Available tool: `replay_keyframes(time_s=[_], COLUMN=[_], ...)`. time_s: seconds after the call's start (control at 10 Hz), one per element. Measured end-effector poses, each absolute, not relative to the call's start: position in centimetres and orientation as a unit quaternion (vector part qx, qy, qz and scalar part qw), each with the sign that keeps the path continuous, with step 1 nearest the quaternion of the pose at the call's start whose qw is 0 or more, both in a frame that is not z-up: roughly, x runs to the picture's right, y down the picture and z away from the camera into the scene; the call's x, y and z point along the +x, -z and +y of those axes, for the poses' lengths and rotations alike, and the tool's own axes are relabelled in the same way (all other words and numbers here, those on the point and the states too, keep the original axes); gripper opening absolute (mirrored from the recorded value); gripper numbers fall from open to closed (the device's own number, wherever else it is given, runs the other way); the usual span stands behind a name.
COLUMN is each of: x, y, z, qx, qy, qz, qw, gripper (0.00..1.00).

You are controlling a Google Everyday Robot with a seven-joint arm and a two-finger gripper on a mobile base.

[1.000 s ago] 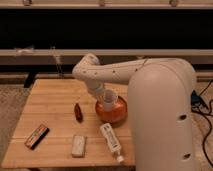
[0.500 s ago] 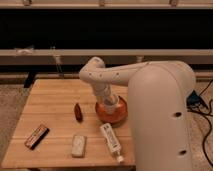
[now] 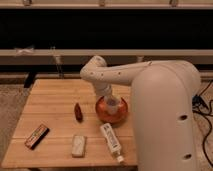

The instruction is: Place the ceramic cup in the ceramic bowl

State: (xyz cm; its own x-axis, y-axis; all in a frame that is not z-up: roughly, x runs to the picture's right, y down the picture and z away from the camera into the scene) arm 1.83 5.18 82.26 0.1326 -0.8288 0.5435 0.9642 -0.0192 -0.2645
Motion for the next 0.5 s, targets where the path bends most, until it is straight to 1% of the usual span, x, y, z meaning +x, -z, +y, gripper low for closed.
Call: replay_keyframes(time_s=[0.3,0.5], x=[1.0,-0.8], y=[-79.6,-79.1], z=[1.6,0.0], qx=[-0.258,-0.230], qy=[0.659,0.671], qz=[-0.125,-0.144], qw=[0.696,0.690], gripper=[0.80,0.80])
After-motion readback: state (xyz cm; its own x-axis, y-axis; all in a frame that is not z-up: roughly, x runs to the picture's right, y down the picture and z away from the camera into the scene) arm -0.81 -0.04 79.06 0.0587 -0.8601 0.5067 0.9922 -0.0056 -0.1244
